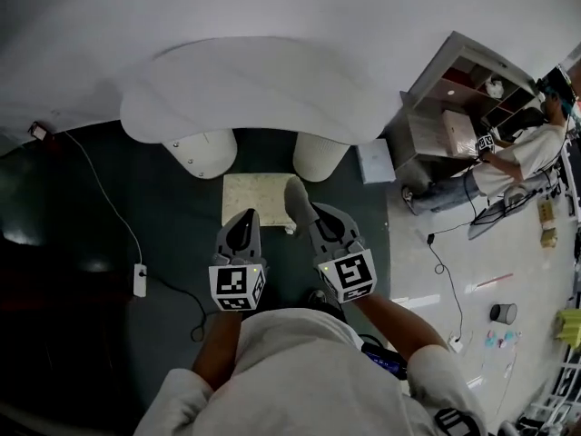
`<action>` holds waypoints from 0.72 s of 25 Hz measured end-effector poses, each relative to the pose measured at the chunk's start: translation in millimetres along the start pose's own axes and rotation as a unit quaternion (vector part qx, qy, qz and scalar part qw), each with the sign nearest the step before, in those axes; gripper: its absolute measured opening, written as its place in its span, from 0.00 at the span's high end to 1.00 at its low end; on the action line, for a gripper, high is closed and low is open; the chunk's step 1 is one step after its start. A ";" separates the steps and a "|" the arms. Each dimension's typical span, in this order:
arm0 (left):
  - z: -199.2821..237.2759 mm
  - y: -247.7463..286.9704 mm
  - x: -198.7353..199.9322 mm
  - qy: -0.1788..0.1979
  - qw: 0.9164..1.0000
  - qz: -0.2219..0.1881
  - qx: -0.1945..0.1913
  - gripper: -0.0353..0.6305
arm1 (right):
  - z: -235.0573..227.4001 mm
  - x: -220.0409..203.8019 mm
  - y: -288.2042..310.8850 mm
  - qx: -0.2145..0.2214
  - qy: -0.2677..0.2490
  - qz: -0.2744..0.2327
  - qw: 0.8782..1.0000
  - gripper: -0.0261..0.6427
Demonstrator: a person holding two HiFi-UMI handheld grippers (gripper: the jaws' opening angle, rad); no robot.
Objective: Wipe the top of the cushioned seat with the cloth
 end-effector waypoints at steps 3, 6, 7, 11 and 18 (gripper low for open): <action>-43.4 -4.5 11.1 -0.004 1.000 -0.018 0.013 0.93 | -26.5 -4.2 -34.3 0.003 0.004 -0.021 1.000 0.94; -81.6 -15.7 14.2 -0.004 0.999 -0.034 0.026 0.93 | -41.1 -10.8 -60.5 0.008 -0.002 -0.030 1.000 0.94; -93.6 -20.6 11.8 -0.001 0.999 -0.032 0.031 0.93 | -43.5 -15.0 -68.7 0.013 0.000 -0.032 0.999 0.94; -137.2 -36.8 2.9 0.012 0.999 -0.035 0.033 0.93 | -47.9 -31.0 -102.5 0.040 0.005 -0.051 0.998 0.94; -172.3 -58.5 -6.9 0.002 0.997 -0.048 0.059 0.93 | -46.9 -42.5 -138.2 0.039 -0.007 -0.059 0.997 0.94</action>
Point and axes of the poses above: the fingertips, and each gripper's own axes: y forward along the fingers, z to its left, x out of its top, the point moved 9 cm from there along -y, backward along the fingers, and after that the axes turned 14 degrees about z, right-handed, at the moved point
